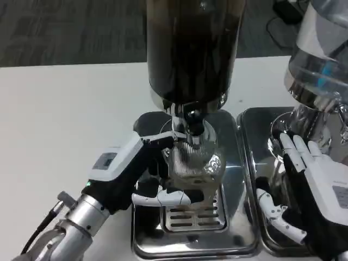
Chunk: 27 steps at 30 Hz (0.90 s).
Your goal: Grasp the cup under the faucet to collect the drink, then remove the cup.
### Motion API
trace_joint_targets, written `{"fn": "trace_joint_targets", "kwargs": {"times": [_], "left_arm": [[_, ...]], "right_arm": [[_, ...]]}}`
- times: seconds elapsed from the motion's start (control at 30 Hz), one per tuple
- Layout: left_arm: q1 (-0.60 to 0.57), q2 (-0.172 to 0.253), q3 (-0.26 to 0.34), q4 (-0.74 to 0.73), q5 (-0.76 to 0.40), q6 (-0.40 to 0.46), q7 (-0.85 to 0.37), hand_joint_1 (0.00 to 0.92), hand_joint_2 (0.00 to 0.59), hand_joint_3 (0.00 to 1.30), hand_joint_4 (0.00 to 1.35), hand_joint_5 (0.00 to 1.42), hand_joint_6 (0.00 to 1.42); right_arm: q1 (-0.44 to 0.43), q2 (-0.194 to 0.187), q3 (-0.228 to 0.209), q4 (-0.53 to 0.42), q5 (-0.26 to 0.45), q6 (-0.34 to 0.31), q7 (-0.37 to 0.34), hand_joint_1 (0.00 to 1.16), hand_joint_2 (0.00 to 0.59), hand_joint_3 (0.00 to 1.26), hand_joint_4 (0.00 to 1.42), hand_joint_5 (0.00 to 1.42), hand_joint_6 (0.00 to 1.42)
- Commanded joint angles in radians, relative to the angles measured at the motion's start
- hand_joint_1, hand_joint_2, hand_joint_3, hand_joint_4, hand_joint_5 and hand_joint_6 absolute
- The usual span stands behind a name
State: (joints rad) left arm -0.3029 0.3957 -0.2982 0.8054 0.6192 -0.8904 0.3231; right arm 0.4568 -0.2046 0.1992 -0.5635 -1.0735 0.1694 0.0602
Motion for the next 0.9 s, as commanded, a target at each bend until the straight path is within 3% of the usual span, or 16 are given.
{"fn": "trace_joint_targets", "kwargs": {"times": [0.03, 0.17, 0.5, 0.9], "left_arm": [[-0.03, 0.001, -0.019, 0.009, 0.009, -0.035, 0.007, 0.486, 0.135, 0.57, 0.64, 0.85, 0.94], [-0.032, 0.007, -0.024, 0.018, 0.006, -0.032, 0.002, 0.466, 0.134, 0.55, 0.62, 0.83, 0.91], [-0.025, 0.028, -0.037, -0.003, 0.024, 0.014, -0.007, 0.345, 0.114, 0.39, 0.44, 0.63, 0.6], [-0.006, 0.046, -0.034, -0.032, 0.021, 0.036, -0.012, 0.238, 0.088, 0.24, 0.32, 0.54, 0.47]], "right_arm": [[0.005, 0.014, 0.004, -0.013, -0.011, 0.007, -0.019, 0.23, 0.442, 0.02, 0.0, 0.0, 0.06], [-0.001, 0.016, 0.009, -0.008, -0.01, 0.005, -0.017, 0.23, 0.442, 0.02, 0.0, 0.0, 0.06], [0.0, 0.015, 0.005, -0.007, -0.001, 0.002, -0.013, 0.23, 0.446, 0.02, 0.0, 0.0, 0.06], [-0.02, 0.003, -0.008, 0.006, 0.028, -0.002, -0.012, 0.23, 0.445, 0.02, 0.0, 0.0, 0.06]]}}
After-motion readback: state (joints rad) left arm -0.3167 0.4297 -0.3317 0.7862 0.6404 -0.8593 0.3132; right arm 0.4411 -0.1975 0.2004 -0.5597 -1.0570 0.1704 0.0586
